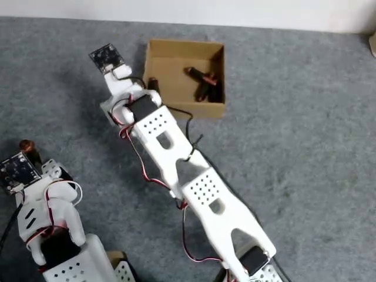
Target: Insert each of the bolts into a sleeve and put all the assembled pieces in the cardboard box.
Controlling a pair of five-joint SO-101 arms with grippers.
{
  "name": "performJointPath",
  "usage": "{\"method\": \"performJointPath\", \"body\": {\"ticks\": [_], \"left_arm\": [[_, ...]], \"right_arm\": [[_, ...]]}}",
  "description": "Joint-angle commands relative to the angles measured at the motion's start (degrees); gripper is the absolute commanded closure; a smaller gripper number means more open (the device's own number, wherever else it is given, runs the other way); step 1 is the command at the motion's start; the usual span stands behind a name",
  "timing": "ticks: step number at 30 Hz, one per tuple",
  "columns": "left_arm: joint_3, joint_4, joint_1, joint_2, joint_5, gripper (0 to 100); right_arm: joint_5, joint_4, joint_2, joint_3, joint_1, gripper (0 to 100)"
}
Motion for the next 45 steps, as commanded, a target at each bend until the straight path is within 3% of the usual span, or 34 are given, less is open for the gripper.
{"method": "performJointPath", "body": {"ticks": [1,11,14,17,20,27,32,36,40,45], "left_arm": [[-0.48,-1.67,1.01,-0.84,0.18,99],[-0.48,-1.67,1.27,-0.84,0.18,99],[-0.22,-1.76,1.36,-0.84,0.18,99],[0.48,-1.93,1.36,-0.84,0.18,99],[0.4,-1.93,1.8,-0.84,0.18,99],[0.31,-1.67,14.02,-0.84,-8.62,99],[2.51,-1.58,15.43,-0.84,-9.32,99],[8.92,-1.67,13.85,-0.84,-15.56,99],[11.03,0.97,9.71,-0.75,-22.07,99],[11.03,2.2,7.25,-0.48,-22.33,99]], "right_arm": [[-1.23,-1.36,-0.75,-0.13,0.75,77.9],[-0.97,4.09,-0.75,-0.22,0.31,77.9],[-0.62,10.24,-2.33,-2.59,1.27,77.9],[3.34,18.51,-8.66,-14.9,2.07,77.9],[7.47,23.43,-17.36,-12.62,2.24,77.9],[7.82,29.41,-36.62,-10.24,6.11,77.9],[4.22,29.41,-49.98,-2.59,10.07,77.9],[4.31,29.32,-63.43,9.54,12.18,77.9],[4.4,29.23,-78.81,24.31,15.69,77.9],[4.4,29.05,-98.68,47.34,19.21,77.9]]}}
